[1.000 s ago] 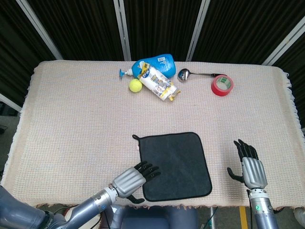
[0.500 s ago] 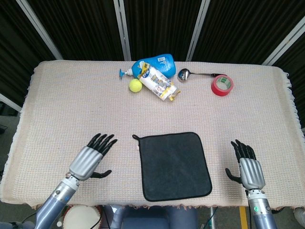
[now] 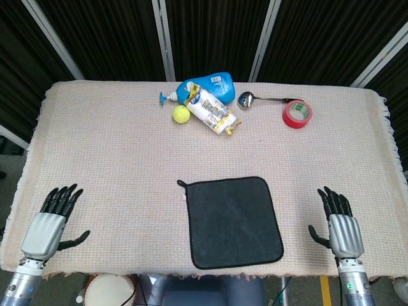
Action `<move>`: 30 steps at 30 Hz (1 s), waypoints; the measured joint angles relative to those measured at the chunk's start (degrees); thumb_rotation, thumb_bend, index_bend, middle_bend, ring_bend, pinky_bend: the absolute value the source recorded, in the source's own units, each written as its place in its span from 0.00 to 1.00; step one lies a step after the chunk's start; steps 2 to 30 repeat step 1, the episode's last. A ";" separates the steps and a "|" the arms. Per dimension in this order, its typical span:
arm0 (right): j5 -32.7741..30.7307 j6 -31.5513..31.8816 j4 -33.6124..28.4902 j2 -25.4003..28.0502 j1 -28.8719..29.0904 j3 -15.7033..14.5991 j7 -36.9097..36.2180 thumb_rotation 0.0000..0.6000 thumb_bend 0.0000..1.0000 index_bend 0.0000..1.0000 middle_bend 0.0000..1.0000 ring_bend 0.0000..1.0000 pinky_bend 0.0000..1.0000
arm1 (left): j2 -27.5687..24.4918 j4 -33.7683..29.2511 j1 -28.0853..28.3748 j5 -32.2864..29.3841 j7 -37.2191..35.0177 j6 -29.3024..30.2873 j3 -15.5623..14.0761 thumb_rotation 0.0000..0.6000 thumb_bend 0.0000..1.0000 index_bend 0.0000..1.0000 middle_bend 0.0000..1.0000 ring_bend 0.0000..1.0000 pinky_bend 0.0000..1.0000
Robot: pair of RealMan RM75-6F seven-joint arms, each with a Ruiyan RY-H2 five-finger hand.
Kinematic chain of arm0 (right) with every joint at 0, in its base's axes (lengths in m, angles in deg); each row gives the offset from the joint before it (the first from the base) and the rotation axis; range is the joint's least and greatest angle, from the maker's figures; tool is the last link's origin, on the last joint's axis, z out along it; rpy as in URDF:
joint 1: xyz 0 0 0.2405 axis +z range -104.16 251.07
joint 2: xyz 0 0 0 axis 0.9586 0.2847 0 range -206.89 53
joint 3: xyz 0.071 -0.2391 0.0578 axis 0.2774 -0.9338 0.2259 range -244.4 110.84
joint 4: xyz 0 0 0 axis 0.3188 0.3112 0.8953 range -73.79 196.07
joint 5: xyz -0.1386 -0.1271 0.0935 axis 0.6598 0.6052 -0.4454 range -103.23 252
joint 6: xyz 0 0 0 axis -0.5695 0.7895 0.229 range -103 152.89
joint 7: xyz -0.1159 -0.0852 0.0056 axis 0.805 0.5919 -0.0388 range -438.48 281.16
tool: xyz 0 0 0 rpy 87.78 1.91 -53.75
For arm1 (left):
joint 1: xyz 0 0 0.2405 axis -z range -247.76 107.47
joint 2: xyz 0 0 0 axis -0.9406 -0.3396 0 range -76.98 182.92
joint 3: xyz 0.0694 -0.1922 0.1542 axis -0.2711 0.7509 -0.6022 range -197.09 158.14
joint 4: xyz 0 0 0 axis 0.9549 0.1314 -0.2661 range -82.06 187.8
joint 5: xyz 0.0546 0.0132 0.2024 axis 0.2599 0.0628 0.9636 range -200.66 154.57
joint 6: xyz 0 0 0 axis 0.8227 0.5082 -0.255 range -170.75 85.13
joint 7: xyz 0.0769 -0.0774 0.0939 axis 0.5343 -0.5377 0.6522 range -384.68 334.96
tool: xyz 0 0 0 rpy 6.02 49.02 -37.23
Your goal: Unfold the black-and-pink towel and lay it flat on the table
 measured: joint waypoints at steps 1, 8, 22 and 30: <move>0.57 0.80 0.22 0.14 -0.27 0.08 -0.60 1.00 0.35 0.00 0.00 0.00 0.00 | -0.43 0.54 -0.85 -0.04 -1.00 0.34 0.09 1.00 0.17 0.00 0.00 0.00 0.00; 0.57 0.80 0.22 0.14 -0.27 0.08 -0.60 1.00 0.35 0.00 0.00 0.00 0.00 | -0.43 0.54 -0.85 -0.04 -1.00 0.34 0.09 1.00 0.17 0.00 0.00 0.00 0.00; 0.57 0.80 0.22 0.14 -0.27 0.08 -0.60 1.00 0.35 0.00 0.00 0.00 0.00 | -0.43 0.54 -0.85 -0.04 -1.00 0.34 0.09 1.00 0.17 0.00 0.00 0.00 0.00; 0.57 0.80 0.22 0.14 -0.27 0.08 -0.60 1.00 0.35 0.00 0.00 0.00 0.00 | -0.43 0.54 -0.85 -0.04 -1.00 0.34 0.09 1.00 0.17 0.00 0.00 0.00 0.00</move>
